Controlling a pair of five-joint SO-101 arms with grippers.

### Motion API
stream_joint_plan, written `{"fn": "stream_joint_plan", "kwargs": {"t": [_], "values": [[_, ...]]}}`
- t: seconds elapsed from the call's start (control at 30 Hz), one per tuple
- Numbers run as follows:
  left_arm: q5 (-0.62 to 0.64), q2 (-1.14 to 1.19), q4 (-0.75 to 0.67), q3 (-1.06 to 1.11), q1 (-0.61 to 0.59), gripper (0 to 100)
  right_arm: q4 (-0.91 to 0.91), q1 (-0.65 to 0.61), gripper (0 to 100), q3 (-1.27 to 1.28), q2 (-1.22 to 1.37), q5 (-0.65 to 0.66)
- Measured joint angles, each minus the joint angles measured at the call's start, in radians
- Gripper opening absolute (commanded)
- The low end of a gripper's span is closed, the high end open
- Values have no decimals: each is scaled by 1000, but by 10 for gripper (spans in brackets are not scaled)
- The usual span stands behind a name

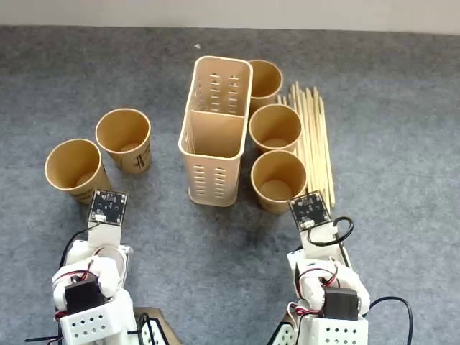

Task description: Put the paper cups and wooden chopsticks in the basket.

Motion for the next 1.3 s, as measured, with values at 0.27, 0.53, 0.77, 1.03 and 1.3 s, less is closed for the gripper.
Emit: {"fn": "stream_joint_plan", "kwargs": {"t": [0.27, 0.53, 0.77, 1.03, 1.3], "values": [[0, 0, 0, 0, 0, 180, 0, 0, 163, 0, 0, 0], [0, 0, 0, 0, 0, 180, 0, 0, 163, 0, 0, 0], [0, 0, 0, 0, 0, 181, 0, -5, 163, 0, 0, 0], [0, 0, -5, 0, 0, 178, -49, -20, 163, 0, 0, 0], [-140, 5, -161, 0, -77, 178, -132, 161, 163, 0, 0, 0]]}}
